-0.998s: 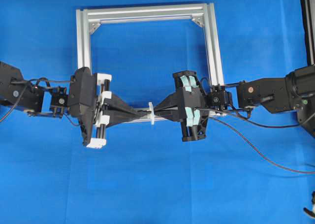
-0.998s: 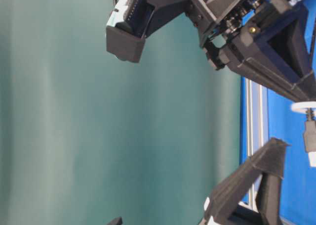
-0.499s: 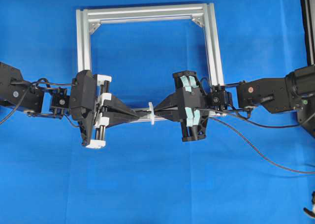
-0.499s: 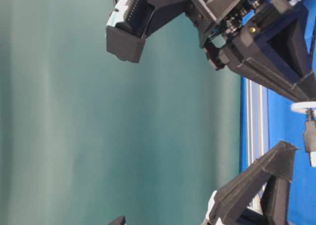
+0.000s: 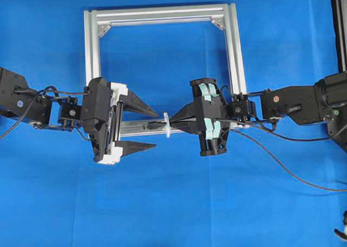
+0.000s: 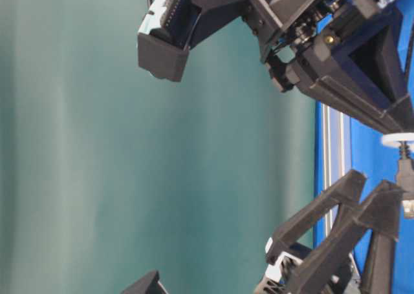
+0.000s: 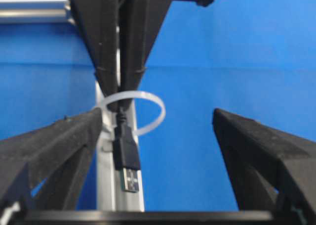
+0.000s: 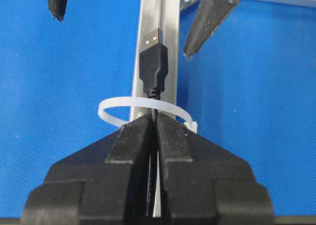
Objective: Insert the wire through the string loop located in the center.
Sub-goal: 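Close the left gripper on the USB plug beyond the loop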
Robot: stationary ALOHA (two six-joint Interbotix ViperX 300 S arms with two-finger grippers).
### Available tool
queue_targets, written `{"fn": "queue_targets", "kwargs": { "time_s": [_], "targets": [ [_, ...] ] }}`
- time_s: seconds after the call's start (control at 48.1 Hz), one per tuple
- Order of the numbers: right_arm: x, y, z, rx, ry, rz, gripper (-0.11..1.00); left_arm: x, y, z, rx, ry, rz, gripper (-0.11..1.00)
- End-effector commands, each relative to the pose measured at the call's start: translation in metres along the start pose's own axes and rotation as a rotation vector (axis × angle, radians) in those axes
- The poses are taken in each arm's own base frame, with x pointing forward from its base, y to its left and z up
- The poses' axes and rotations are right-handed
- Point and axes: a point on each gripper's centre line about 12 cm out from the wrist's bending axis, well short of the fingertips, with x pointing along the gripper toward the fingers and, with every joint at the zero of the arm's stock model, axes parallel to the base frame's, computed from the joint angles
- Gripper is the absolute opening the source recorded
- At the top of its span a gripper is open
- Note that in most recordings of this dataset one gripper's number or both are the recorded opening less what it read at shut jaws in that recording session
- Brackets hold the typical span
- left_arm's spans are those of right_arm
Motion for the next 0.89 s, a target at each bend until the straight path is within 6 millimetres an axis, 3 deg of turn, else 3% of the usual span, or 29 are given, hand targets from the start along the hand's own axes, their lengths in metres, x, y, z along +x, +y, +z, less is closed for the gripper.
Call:
{"fn": "queue_targets", "kwargs": {
  "time_s": [0.0, 0.312, 0.603, 0.874],
  "targets": [
    [-0.001, 0.0, 0.012, -0.001, -0.04, 0.0, -0.02, 0.002, 0.001, 0.01, -0.007, -0.017, 0.002, 0.93],
    [-0.001, 0.0, 0.011, 0.001, -0.038, 0.0, -0.02, 0.007, 0.002, 0.01, -0.008, -0.001, 0.005, 0.93],
    [-0.001, 0.0, 0.012, -0.001, -0.04, 0.0, -0.02, 0.021, 0.004, -0.015, -0.011, 0.066, 0.013, 0.93],
    [-0.001, 0.0, 0.011, 0.001, -0.038, 0.001, -0.02, 0.024, 0.004, -0.017, -0.011, 0.071, 0.014, 0.93]
  ]
}}
